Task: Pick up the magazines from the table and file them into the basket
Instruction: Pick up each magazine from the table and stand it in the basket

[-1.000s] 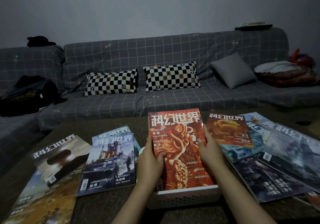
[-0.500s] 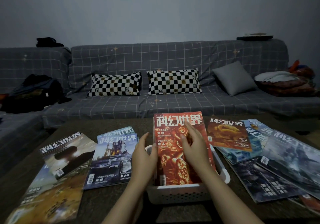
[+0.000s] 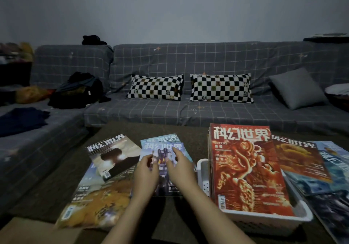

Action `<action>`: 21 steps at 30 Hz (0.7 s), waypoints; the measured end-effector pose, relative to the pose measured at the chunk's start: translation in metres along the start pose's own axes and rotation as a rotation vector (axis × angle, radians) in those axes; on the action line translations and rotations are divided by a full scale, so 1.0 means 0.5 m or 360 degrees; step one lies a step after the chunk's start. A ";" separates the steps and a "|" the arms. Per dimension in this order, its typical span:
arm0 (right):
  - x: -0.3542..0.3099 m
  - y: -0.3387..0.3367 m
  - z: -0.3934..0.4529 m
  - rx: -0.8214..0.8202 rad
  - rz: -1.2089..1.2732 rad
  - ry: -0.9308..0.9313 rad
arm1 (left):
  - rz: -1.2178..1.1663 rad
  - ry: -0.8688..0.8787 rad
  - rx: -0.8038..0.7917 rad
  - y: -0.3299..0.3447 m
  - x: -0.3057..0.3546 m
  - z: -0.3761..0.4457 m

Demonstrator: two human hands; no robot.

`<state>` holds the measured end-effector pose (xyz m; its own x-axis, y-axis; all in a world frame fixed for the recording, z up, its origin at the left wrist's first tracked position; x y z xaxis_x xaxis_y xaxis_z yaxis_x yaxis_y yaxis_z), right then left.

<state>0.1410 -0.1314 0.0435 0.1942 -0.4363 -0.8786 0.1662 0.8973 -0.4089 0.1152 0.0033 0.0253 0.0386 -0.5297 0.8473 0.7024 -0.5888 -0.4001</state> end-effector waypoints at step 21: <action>0.188 0.093 -0.013 0.0121 -0.0563 0.0335 | 0.0132 -0.0477 -0.0235 0.007 -0.197 0.054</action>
<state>0.1606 -0.1303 -0.0599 -0.0883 -0.6866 -0.7216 0.2595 0.6836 -0.6822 0.1332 0.0700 -0.0503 0.3136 -0.3894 0.8661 0.5784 -0.6450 -0.4994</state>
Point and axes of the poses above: each hand's wrist, its own z-axis towards the middle knuckle, its own y-axis out of the palm, x = y × z, the point moved 7 cm from there along z, towards the middle knuckle, and after that the axes turned 12 degrees about x, right-handed, at the moved point
